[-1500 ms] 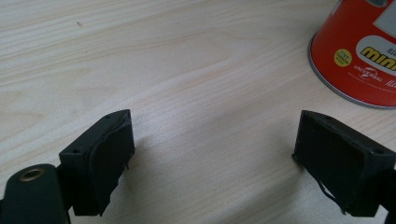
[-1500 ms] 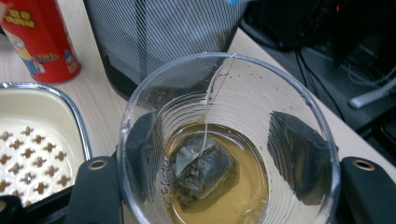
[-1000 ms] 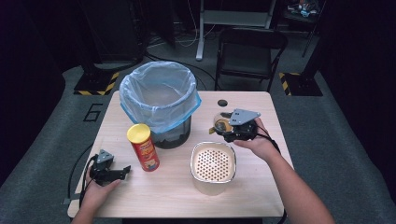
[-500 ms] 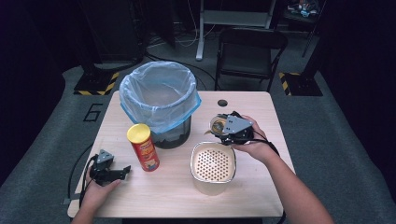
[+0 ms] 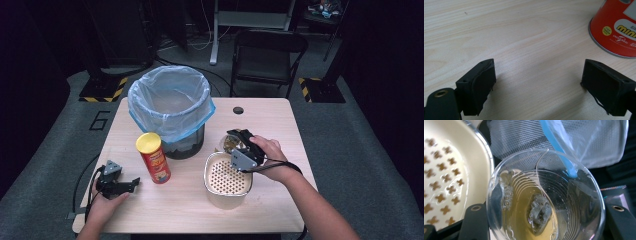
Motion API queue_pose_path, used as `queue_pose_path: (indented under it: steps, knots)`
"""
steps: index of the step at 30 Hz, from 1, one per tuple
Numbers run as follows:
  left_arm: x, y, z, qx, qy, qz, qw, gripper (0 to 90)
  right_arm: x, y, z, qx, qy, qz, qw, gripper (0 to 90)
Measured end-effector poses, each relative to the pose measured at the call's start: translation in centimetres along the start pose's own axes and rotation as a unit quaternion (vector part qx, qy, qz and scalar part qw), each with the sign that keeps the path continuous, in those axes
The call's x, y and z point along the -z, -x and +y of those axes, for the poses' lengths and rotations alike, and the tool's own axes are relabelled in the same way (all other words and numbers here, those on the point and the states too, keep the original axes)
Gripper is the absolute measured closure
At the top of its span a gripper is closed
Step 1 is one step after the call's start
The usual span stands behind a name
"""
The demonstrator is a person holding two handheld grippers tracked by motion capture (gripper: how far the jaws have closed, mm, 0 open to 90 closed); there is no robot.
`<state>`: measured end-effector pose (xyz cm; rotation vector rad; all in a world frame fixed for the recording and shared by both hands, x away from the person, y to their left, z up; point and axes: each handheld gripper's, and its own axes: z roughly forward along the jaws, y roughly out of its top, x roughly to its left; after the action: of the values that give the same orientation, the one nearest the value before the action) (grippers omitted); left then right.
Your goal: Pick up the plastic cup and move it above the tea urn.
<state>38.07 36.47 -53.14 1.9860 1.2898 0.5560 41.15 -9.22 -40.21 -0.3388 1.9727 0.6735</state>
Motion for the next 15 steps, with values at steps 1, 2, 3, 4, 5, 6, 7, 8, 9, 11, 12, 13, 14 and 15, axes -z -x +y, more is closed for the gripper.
queue_pose_path:
  steps: [1,2,3,4,5,6,7,8,9,11,12,13,14,15]
  knots:
    - [0.0,0.0,0.0,0.000,0.000,0.000,1.0000,11.9,0.0,-0.1,0.1,0.011,-0.002,-0.001,0.9999,35.8]
    - [0.0,0.0,0.0,0.000,0.000,0.000,1.0000,11.9,0.0,-0.1,0.1,0.011,-0.002,-0.001,0.9999,35.8]
    - [0.0,0.0,0.0,0.000,0.000,0.000,1.0000,11.9,0.1,-0.6,0.4,0.037,-0.013,-0.008,0.9992,35.7]
    - [0.0,0.0,0.0,0.000,0.000,0.000,1.0000,11.9,0.2,-1.1,0.9,0.092,-0.021,-0.023,0.9953,35.6]
    - [0.0,0.0,0.0,0.000,0.000,0.000,1.0000,11.9,0.2,-1.1,0.9,0.092,-0.021,-0.023,0.9953,35.6]
    - [0.0,0.0,0.0,0.000,0.000,0.000,1.0000,11.9,0.1,-1.3,1.1,0.118,-0.029,-0.027,0.9922,35.5]
    - [0.0,0.0,0.0,0.000,0.000,0.000,1.0000,11.9,0.2,-1.5,1.2,0.134,-0.031,-0.031,0.9900,35.6]
    - [0.0,0.0,0.0,0.000,0.000,0.000,1.0000,11.9,0.2,-1.8,1.3,0.149,-0.034,-0.035,0.9877,35.6]
    - [0.0,0.0,0.0,-0.001,0.001,0.000,1.0000,11.9,0.2,-2.0,1.4,0.172,-0.037,-0.042,0.9834,35.6]
    - [0.0,0.0,0.0,-0.002,0.001,0.001,1.0000,11.9,0.3,-2.7,1.7,0.230,-0.046,-0.065,0.9699,35.7]
    - [0.0,0.0,0.0,-0.002,0.001,0.001,1.0000,11.9,0.3,-2.7,1.7,0.230,-0.046,-0.065,0.9699,35.7]
    - [0.0,0.0,0.0,-0.002,0.001,0.001,1.0000,11.9,0.3,-2.9,1.7,0.238,-0.048,-0.073,0.9674,35.7]
    - [0.0,0.0,0.0,-0.003,0.001,0.001,1.0000,11.9,0.4,-3.1,1.8,0.260,-0.048,-0.084,0.9608,35.8]
    - [0.0,0.0,0.0,-0.003,0.001,0.001,1.0000,11.9,0.4,-3.1,1.8,0.260,-0.048,-0.084,0.9608,35.8]
